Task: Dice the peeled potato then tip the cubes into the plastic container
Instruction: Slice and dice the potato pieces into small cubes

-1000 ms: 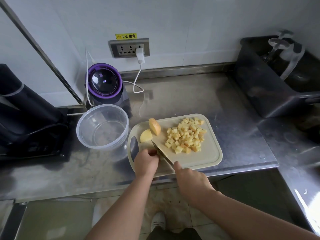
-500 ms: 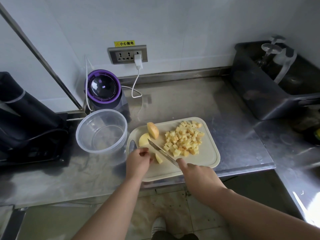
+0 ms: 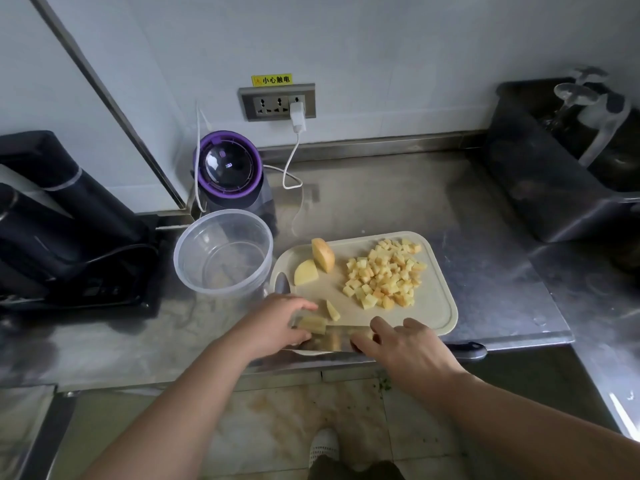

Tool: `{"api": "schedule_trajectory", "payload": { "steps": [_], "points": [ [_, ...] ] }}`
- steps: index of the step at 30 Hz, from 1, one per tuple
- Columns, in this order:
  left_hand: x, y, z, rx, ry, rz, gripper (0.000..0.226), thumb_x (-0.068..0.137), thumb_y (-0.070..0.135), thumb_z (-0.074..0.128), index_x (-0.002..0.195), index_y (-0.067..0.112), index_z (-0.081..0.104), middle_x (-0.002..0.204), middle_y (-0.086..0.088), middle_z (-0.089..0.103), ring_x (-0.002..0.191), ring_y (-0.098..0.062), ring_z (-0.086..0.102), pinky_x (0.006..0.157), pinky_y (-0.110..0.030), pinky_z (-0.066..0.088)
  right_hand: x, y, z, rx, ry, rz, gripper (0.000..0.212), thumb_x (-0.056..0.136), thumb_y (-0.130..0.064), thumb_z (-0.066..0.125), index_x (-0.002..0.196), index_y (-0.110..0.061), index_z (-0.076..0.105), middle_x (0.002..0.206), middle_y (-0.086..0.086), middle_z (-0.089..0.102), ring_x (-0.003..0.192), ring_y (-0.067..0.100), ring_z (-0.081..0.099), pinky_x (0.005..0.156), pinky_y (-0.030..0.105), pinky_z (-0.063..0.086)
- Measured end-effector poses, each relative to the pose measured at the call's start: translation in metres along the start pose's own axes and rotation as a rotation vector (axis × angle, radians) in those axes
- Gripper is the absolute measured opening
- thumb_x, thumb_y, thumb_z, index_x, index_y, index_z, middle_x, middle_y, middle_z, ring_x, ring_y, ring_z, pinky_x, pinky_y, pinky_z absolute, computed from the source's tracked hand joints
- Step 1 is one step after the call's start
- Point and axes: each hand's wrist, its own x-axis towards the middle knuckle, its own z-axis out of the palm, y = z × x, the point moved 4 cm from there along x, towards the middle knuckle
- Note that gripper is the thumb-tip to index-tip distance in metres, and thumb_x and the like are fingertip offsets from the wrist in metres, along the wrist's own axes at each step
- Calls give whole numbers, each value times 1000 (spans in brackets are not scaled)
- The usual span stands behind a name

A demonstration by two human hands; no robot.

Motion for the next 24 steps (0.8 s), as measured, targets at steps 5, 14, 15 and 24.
{"api": "schedule_trajectory", "payload": {
  "steps": [5,14,15,24],
  "points": [
    [11,-4,10,118,-40,30,51,85,32,70,133,32,52,136,11,52,122,-9,49,103,-30,41,6,-3,5,-26,-144,-73,72,47,-11,87,112,-23,59,87,4,58,42,14,47,51,27,43],
    [13,-6,22,186,14,64,47,89,23,64,133,33,51,131,15,47,117,-10,49,99,-32,43,-10,20,-18,-26,-129,-108,58,93,-3,54,142,-23,30,127,8,42,85,22,57,79,30,38],
    [12,-5,23,185,18,70,47,89,23,64,133,33,51,130,15,46,116,-11,50,99,-32,43,-16,27,-20,-22,-133,-93,60,92,-3,56,142,-24,31,127,7,43,84,22,57,75,29,39],
    [33,21,13,289,137,163,44,94,18,53,136,33,50,139,13,44,123,-17,46,104,-35,37,-38,61,-8,297,-33,290,57,97,-7,52,145,-32,33,128,-7,45,85,20,65,74,30,58]
  ]
}}
